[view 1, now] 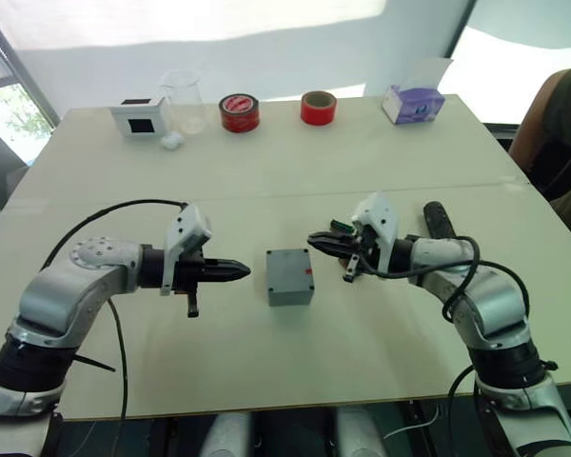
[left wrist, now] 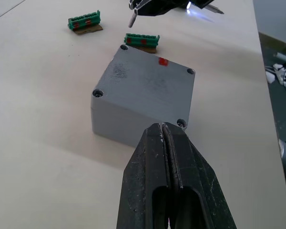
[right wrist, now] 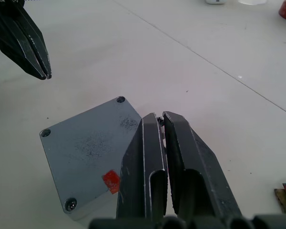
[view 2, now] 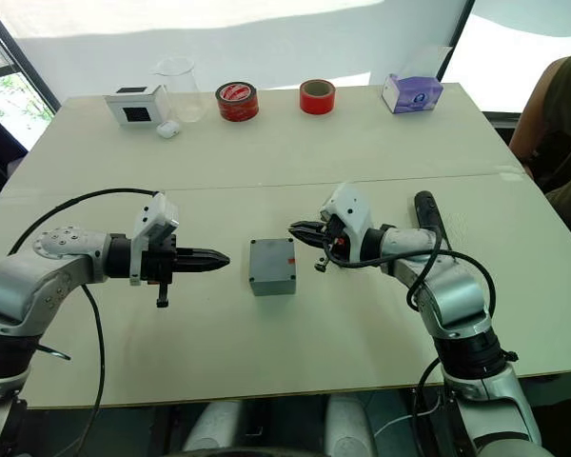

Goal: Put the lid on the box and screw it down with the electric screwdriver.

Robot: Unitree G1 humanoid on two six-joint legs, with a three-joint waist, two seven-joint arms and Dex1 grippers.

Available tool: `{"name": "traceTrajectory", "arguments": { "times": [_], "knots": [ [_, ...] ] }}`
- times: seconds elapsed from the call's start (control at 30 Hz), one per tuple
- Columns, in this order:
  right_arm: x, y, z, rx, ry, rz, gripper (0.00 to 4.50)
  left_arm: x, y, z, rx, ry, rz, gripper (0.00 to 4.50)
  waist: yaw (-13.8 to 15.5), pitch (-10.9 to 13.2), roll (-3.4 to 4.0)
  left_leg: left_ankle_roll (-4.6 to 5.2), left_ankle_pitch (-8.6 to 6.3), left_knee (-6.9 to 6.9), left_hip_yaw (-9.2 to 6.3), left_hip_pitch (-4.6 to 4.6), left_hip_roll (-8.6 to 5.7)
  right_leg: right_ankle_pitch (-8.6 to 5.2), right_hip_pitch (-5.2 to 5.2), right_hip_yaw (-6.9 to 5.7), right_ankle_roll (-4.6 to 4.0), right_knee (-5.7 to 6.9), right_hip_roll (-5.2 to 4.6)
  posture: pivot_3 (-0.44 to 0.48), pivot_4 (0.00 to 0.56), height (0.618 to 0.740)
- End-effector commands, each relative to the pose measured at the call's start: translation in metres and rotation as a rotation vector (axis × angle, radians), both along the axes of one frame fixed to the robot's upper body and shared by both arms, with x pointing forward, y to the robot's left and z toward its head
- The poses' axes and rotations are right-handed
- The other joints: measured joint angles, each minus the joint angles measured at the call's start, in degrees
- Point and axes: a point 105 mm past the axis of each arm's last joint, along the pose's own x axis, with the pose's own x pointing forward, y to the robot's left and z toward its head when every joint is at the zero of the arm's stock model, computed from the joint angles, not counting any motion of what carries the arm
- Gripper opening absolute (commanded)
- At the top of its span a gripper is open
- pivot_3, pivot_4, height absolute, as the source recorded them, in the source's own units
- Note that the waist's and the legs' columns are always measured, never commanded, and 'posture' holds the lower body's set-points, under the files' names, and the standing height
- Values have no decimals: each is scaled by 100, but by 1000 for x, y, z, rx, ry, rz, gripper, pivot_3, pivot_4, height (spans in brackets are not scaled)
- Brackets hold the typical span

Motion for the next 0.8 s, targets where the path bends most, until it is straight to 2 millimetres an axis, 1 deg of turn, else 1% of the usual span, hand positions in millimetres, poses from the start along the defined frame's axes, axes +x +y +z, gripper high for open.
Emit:
{"name": "traceTrajectory", "arguments": {
  "times": [0.03,0.37,0.8],
  "knots": [
    [0,4,5,6,-34,7,114,1,-5,6,-8,-37,-16,0,-4,0,0,0,0,0,0,0,0,0,0,0,0,0,0,0,150,740],
    [4,2,-9,-37,-7,5,114,1,-7,6,-17,-44,-1,0,-1,0,0,0,0,0,0,0,0,0,0,0,0,0,1,0,150,740],
    [4,0,-18,-50,6,-2,114,1,-8,6,-13,-49,-3,0,-1,0,0,0,0,0,0,0,0,0,0,0,0,0,1,0,150,740]
  ]
}}
